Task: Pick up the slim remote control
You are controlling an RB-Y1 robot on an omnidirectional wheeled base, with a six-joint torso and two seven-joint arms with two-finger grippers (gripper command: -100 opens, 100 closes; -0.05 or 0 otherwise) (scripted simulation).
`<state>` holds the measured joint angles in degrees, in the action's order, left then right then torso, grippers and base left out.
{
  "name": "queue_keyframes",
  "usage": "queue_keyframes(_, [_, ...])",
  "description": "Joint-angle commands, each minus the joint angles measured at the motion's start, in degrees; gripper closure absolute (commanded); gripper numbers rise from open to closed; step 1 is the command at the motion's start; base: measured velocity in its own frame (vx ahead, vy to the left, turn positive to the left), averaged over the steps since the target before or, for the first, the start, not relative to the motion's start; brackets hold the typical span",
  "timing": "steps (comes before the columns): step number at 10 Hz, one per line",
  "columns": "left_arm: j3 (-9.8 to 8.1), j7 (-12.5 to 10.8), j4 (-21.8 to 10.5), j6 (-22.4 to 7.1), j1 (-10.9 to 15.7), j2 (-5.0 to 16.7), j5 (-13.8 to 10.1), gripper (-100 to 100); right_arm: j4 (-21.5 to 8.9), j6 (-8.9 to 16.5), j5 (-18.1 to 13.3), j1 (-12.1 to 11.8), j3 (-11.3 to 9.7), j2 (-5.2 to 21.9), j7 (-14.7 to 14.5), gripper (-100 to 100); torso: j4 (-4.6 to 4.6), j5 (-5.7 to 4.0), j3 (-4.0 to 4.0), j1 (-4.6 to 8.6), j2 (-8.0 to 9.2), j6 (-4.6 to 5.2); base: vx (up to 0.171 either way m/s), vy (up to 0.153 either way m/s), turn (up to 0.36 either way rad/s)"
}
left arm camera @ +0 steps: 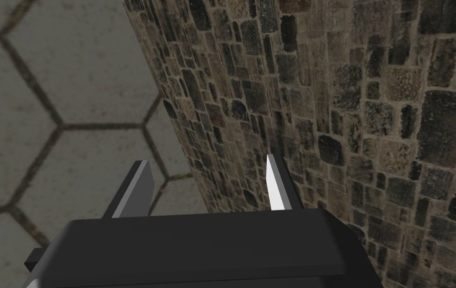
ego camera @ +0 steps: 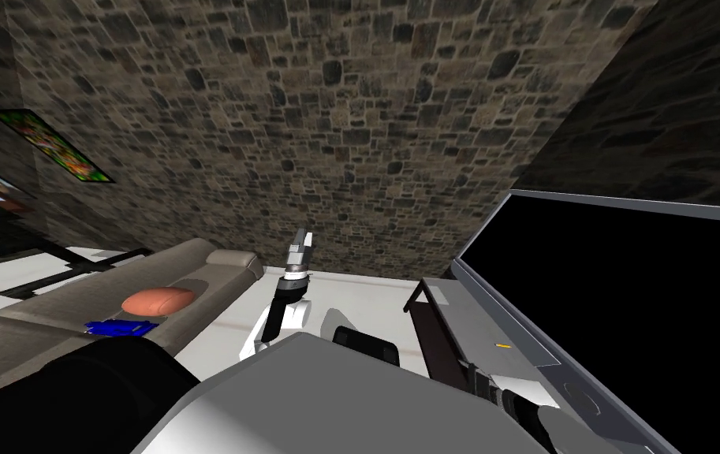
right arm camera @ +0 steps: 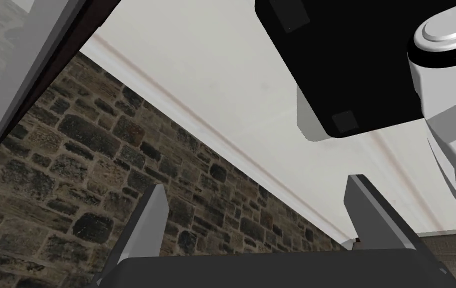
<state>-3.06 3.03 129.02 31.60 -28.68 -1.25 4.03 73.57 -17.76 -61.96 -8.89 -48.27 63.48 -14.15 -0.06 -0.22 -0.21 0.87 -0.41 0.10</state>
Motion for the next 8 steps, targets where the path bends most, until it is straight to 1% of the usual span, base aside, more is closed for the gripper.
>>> queue_keyframes(1, [0.0, 0.0, 0.0, 0.0, 0.0, 0.0, 0.0, 0, -2.9, 0.0, -1.8, 0.2, -2.0, 1.1, -1.2, -100, 0.0, 0.0, 0.0, 0.0, 0.0, 0.0, 0.038, -0.151, 0.19])
queue_keyframes(2, [0.0, 0.0, 0.0, 0.0, 0.0, 0.0, 0.0, 0, -3.1, 0.0, -1.8, 0.2, -2.0, 1.1, -1.2, -100, 0.01, 0.02, 0.01, -0.02, 0.01, -0.02, 0.033, -0.112, 0.087])
queue_keyframes(3, [0.0, 0.0, 0.0, 0.0, 0.0, 0.0, 0.0, 0, -5.0, -0.3, -3.2, 0.8, -3.7, 1.7, -2.2, -100, 0.01, 0.04, 0.01, -0.17, 0.02, 0.01, 0.034, -0.109, 0.123])
queue_keyframes(4, [0.01, 0.0, 0.0, 0.0, 0.0, 0.0, 0.0, 0, -6.9, -0.7, -4.5, 1.3, -5.3, 2.2, -3.1, -100, 0.01, 0.05, 0.01, -0.19, 0.01, -0.02, 0.072, -0.156, 0.25])
queue_keyframes(5, [0.0, 0.0, 0.0, 0.0, 0.0, 0.0, 0.0, 0, -9.5, -1.0, -5.7, 1.7, -6.8, 2.4, -3.9, -100, -0.01, 0.02, -0.05, -0.06, -0.1, -0.03, 0.072, -0.205, 0.255])
queue_keyframes(6, [0.0, 0.0, 0.0, 0.0, 0.0, 0.0, 0.0, 0, -11.6, -1.3, -6.7, 2.1, -8.2, 2.5, -4.6, -100, -0.02, -0.01, -0.07, 0.12, -0.13, -0.02, 0.067, -0.222, 0.207])
queue_keyframes(8, [0.0, 0.0, 0.0, 0.0, 0.0, 0.0, 0.0, 0, -14.6, -1.8, -8.3, 2.7, -10.6, 2.2, -5.8, -100, -0.02, -0.03, -0.07, 0.15, -0.13, -0.02, 0.051, -0.198, 0.182])
